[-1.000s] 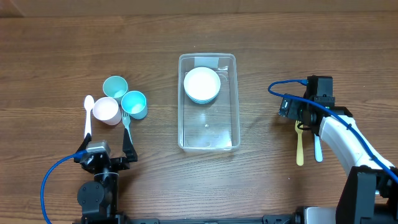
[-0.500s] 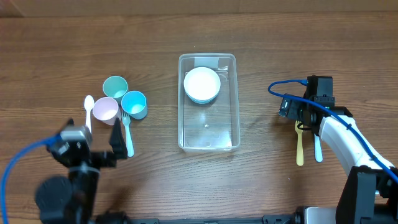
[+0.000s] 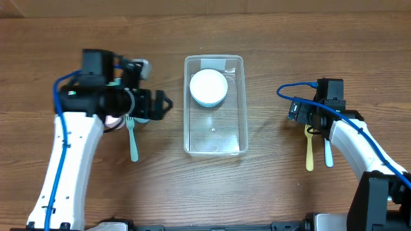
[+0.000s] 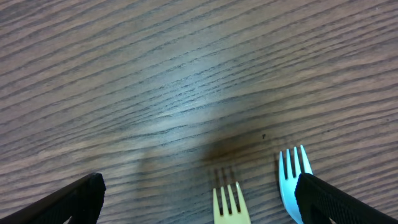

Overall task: Pack container
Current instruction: 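Reach left gripper to the light-blue cup and grasp it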

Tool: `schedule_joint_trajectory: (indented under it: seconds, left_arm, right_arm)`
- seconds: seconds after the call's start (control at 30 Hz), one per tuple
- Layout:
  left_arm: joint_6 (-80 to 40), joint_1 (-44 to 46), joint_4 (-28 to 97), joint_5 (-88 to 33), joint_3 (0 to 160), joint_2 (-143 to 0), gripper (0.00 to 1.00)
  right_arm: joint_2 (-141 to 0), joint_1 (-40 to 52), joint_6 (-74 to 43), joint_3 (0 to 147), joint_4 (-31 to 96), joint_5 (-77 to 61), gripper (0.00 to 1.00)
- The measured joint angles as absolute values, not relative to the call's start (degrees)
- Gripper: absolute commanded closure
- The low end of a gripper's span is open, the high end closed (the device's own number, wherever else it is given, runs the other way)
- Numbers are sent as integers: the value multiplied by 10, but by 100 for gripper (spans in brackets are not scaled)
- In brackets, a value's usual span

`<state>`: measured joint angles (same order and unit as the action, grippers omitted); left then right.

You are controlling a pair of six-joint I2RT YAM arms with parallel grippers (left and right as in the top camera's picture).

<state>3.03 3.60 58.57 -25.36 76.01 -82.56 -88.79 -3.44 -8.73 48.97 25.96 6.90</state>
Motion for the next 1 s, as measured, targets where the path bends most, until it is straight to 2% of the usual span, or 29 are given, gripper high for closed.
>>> schedule_joint_trajectory:
  seconds: [0.17,0.33,0.5,0.57,0.67,0.73,0.83,1.0]
  left_arm:
    - [8,146,568,-67,760,-831,11]
    - [-35,140,567,18,761,-862,16]
    - [-51,123,544,38,761,-954,36]
    - [-56,123,529,40,761,-985,49]
    - [-58,122,517,42,761,-1015,52]
    - [-58,120,512,43,761,-1031,59]
    - [-58,118,509,44,761,-1050,63]
    - [-58,97,508,47,761,-1051,89]
  right_arm:
    - [-888,-34,-88,489,260,69,0]
    - [-888,-34,-88,490,260,69,0]
    - [-888,-34,-88,490,260,69,0]
    - [-888,-34,-88,490,260,69,0]
    - [-888,-34,-87,490,259,69,0]
    - [-888,-35,-87,490,260,69,0]
    - [-888,-34,-88,490,259,69,0]
    - [-888,-34,-88,490,260,69,0]
